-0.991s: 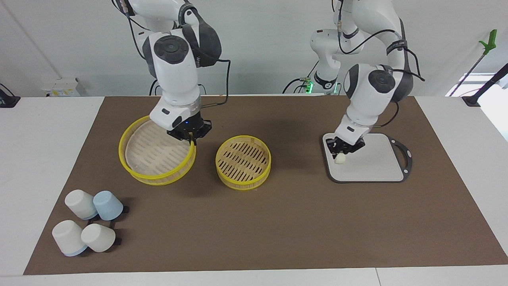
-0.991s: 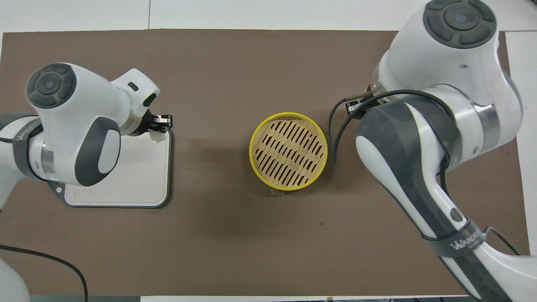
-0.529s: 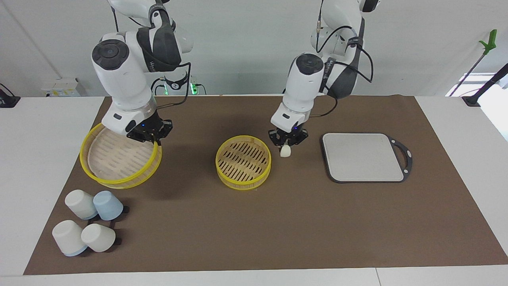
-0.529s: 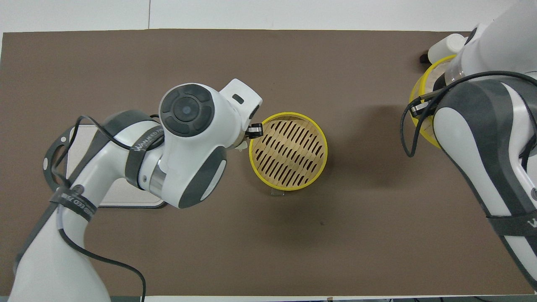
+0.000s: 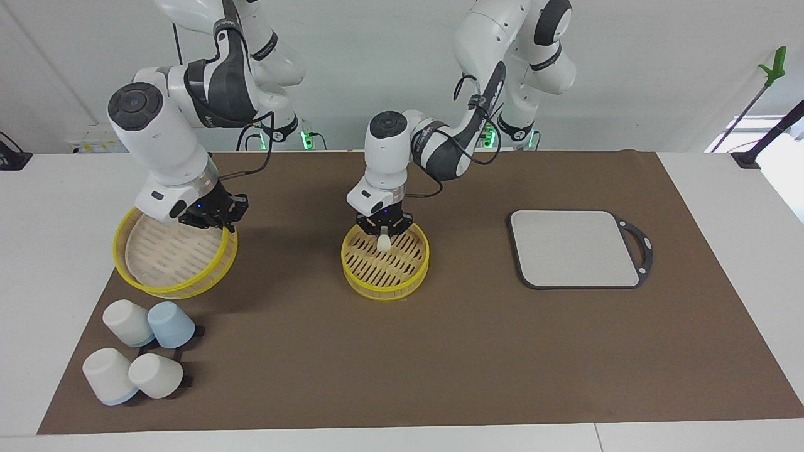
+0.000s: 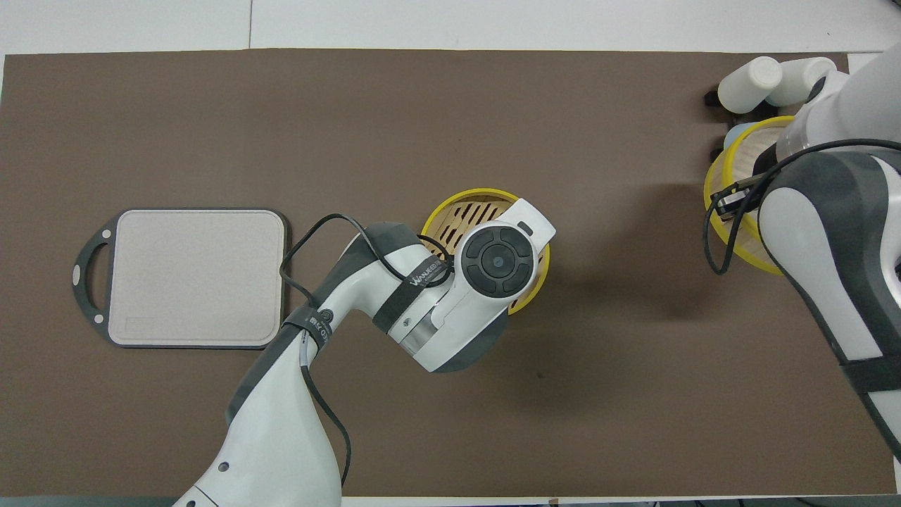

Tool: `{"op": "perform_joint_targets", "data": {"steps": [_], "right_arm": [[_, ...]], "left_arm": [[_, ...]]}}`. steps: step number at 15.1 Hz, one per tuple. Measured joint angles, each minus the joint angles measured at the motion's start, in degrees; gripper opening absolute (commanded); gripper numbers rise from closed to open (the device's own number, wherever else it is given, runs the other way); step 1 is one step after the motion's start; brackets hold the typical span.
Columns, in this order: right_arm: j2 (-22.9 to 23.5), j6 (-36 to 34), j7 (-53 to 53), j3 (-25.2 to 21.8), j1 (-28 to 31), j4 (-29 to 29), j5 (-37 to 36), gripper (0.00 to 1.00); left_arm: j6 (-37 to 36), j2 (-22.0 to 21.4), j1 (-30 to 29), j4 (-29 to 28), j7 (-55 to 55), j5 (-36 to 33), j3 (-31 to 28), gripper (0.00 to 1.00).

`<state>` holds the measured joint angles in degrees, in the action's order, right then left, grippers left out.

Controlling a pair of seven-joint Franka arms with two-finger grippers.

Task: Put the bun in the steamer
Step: 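Carry the bun over the open steamer with the left gripper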

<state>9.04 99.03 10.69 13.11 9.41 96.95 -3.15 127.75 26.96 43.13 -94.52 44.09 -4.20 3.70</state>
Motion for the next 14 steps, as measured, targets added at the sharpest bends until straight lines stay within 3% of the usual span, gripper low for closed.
{"op": "perform_joint_targets", "data": {"steps": [2,3,4,6,7,10,14], "right_arm": [[-0.62,0.33,0.00,0.08,0.00,0.97,0.01,0.04],[-0.84,0.35,0.00,0.09,-0.01,1.13,0.01,0.04],[-1.01,0.36,0.00,0.10,-0.01,1.22,0.04,0.04],[-1.17,0.36,0.00,0.19,-0.08,1.33,0.12,0.04],[-1.18,0.39,0.00,0.29,-0.10,1.37,0.13,0.05],[-1.18,0.46,0.00,0.42,-0.11,1.44,0.15,0.05],[-1.35,0.68,-0.02,0.56,-0.15,1.35,0.23,0.05]], "left_arm": [[0.46,0.33,-0.09,0.30,0.00,-0.58,-0.40,0.26],[0.70,0.34,-0.12,0.31,0.00,-0.76,-0.55,0.37],[0.93,0.37,-0.14,0.31,0.00,-0.97,-0.66,0.40],[1.02,0.45,-0.19,0.31,0.00,-1.57,-0.81,0.64],[1.02,0.51,-0.22,0.31,0.00,-1.63,-0.82,0.68],[1.01,0.74,-0.25,0.31,0.00,-1.75,-0.87,0.97],[0.33,0.75,-0.48,0.36,0.00,-1.80,-0.91,1.00]]}}
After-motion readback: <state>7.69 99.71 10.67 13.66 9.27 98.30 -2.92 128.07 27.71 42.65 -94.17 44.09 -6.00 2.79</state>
